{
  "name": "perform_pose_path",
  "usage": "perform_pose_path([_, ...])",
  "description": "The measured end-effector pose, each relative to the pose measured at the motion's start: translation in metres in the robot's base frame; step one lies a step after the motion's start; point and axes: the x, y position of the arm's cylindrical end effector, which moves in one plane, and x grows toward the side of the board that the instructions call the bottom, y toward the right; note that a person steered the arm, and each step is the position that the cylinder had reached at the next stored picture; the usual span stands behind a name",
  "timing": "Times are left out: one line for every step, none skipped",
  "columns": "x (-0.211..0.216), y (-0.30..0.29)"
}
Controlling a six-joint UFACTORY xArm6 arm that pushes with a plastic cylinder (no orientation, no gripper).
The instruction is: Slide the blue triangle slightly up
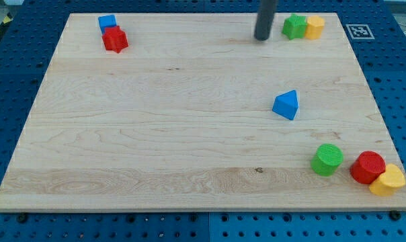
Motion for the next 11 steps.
perform_pose_path([0.019, -0.063])
perform_pose_path([0.086, -0.096])
perform_pose_path([0.152, -0.102])
perform_pose_path([0.203, -0.075])
perform_pose_path([0.232, -0.025])
perform_pose_path([0.235, 0.022])
perform_pose_path([0.212, 0.049])
perform_pose_path([0.178, 0.052])
perform_pose_path([0.146, 0.040])
perform_pose_path([0.120, 0.037])
perform_pose_path([0.105, 0.037])
